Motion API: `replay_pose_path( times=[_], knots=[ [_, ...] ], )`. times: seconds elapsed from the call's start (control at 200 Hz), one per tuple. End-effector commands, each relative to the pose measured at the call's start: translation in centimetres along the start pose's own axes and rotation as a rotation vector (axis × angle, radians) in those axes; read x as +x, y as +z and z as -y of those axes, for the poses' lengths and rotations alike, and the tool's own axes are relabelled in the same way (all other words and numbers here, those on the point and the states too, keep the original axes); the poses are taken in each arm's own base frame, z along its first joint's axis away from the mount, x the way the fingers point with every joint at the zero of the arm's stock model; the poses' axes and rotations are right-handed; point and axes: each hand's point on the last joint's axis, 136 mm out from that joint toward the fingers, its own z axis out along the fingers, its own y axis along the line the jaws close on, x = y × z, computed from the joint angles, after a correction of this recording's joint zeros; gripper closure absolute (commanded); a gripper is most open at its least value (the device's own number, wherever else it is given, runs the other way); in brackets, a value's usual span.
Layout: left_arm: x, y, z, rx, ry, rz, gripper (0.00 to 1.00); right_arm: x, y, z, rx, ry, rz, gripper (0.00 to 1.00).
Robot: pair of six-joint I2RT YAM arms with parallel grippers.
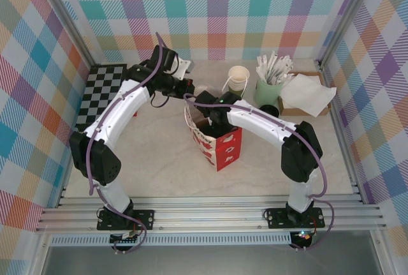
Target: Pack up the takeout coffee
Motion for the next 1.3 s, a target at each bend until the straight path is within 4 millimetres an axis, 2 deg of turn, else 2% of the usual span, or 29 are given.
replay_pose_path(
  times=[0.0,0.54,1.295],
  knots=[
    [0.1,-0.7,0.7,-0.004,0.017,-0.007,1.0,-0.7,-2.3,0.3,-0.007,-0.002,0.062,0.0],
    [-0.1,-0.8,0.6,-0.006,0.016,-0.004,1.0,-0.6,-2.3,0.4,-0.003,-0.004,0.059,0.0],
    [0.0,-0.3,0.4,-0.009,0.013,-0.017,1.0,-0.8,-3.4,0.4,-0.015,-0.009,0.09,0.0]
  ],
)
